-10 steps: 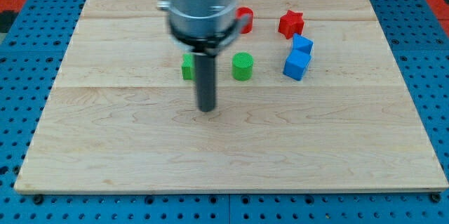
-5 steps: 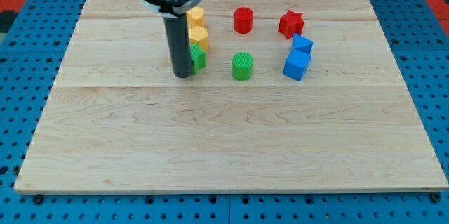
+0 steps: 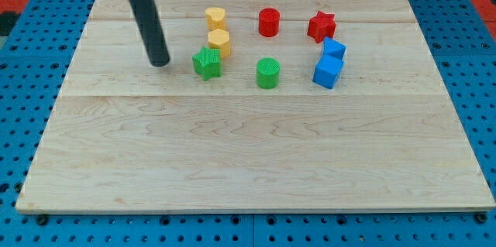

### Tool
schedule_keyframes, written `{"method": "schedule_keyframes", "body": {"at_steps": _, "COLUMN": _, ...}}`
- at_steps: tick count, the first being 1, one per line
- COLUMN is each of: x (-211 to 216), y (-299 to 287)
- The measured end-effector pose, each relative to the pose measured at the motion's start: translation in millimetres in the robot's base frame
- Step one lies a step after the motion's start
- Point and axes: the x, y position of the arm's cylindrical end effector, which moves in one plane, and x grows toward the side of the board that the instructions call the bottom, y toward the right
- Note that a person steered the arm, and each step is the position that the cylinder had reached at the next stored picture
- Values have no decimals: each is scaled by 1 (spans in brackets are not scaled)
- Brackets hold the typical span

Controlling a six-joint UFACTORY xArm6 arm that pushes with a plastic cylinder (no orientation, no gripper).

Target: Push the red star into the green circle

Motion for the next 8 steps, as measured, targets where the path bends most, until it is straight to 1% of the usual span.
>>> {"method": "schedule_keyframes", "body": {"at_steps": 1, "x": -4, "y": 5}}
{"method": "schedule_keyframes", "body": {"at_steps": 3, "x": 13, "y": 67}}
{"method": "schedule_keyframes", "body": {"at_steps": 5, "x": 18, "y": 89}}
{"method": "schedule_keyframes", "body": {"at_steps": 7, "x": 35, "y": 116}}
{"method": "schedule_keyframes", "body": {"at_steps": 8, "x": 59, "y": 119}}
